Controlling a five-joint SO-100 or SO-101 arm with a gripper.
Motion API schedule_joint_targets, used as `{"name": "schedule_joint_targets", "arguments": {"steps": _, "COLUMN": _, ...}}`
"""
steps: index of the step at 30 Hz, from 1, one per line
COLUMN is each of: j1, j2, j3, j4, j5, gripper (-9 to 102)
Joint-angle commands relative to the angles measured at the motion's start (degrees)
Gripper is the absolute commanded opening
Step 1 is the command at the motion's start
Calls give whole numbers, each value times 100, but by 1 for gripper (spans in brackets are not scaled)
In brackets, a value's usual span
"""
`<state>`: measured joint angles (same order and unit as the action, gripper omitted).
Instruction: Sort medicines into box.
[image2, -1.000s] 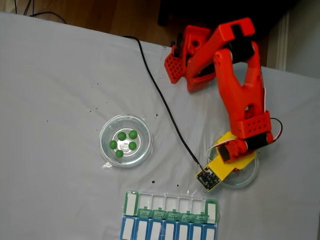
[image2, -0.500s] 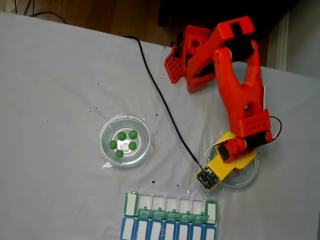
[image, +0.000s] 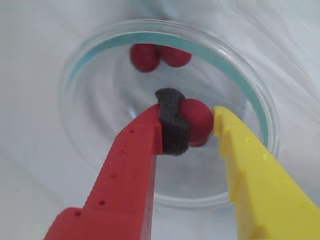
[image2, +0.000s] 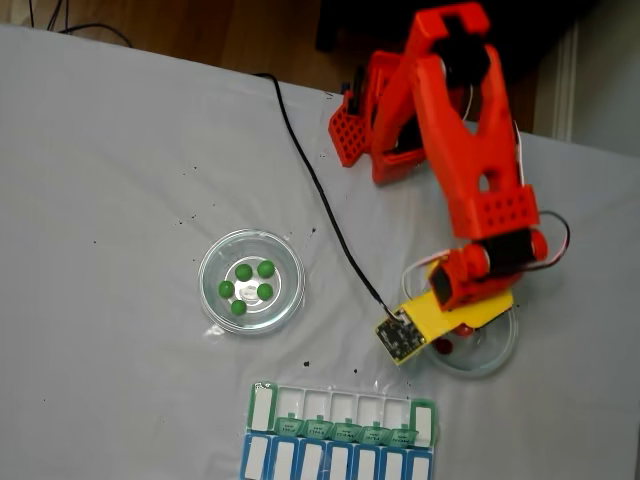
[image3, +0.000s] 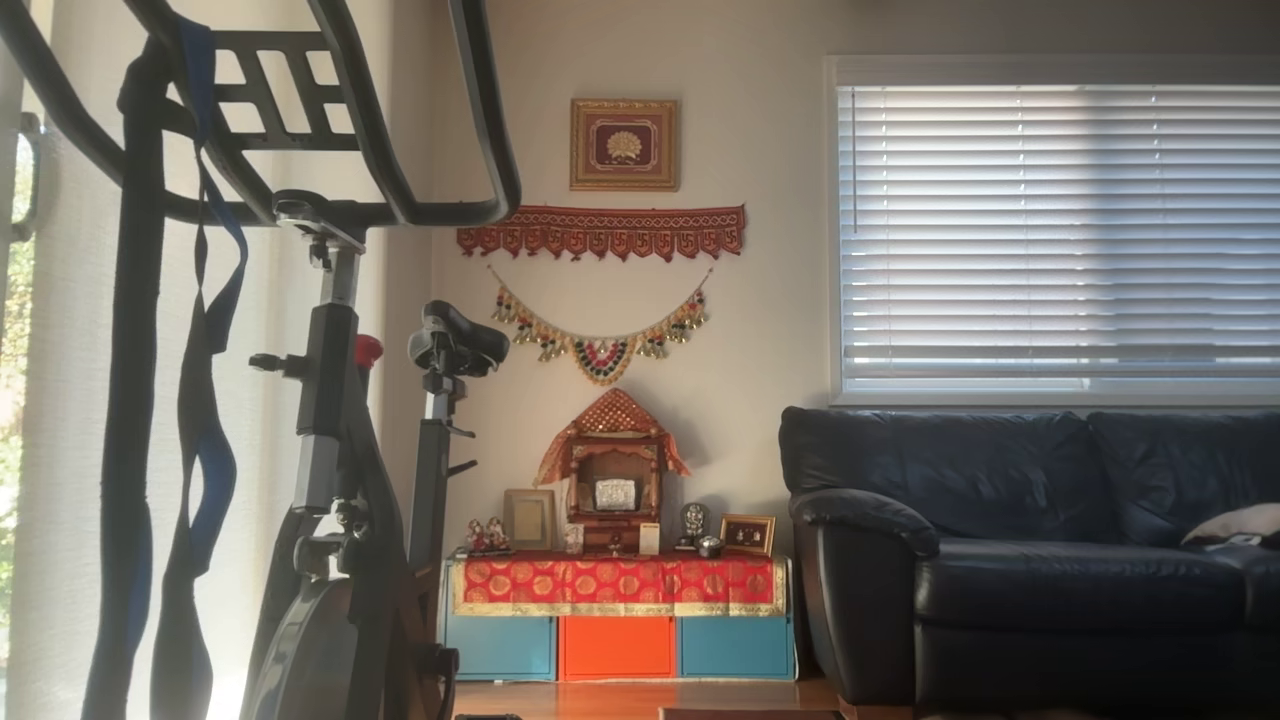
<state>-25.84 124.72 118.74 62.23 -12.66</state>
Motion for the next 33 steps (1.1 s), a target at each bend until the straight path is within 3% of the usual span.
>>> {"name": "schedule_joint_targets", "arguments": {"steps": 1, "j1": 193, "j2": 800, "j3": -352, "j4": 18, "j5": 158, "gripper": 1}}
{"name": "schedule_joint_targets", "arguments": {"steps": 10, "j1": 826, "j2": -536, "j3": -1573, "j4": -202, "j5": 448, "gripper": 1}}
{"name": "schedule_joint_targets", "arguments": {"steps": 18, "j1": 1274, "j2": -2698, "j3": -3973, "j4": 281, "j5": 835, "gripper": 1}}
{"name": "schedule_joint_targets", "arguments": {"steps": 33, "j1": 1336, "j2": -3709, "j3": -5019, "j4": 229, "j5": 1046, "gripper": 1}}
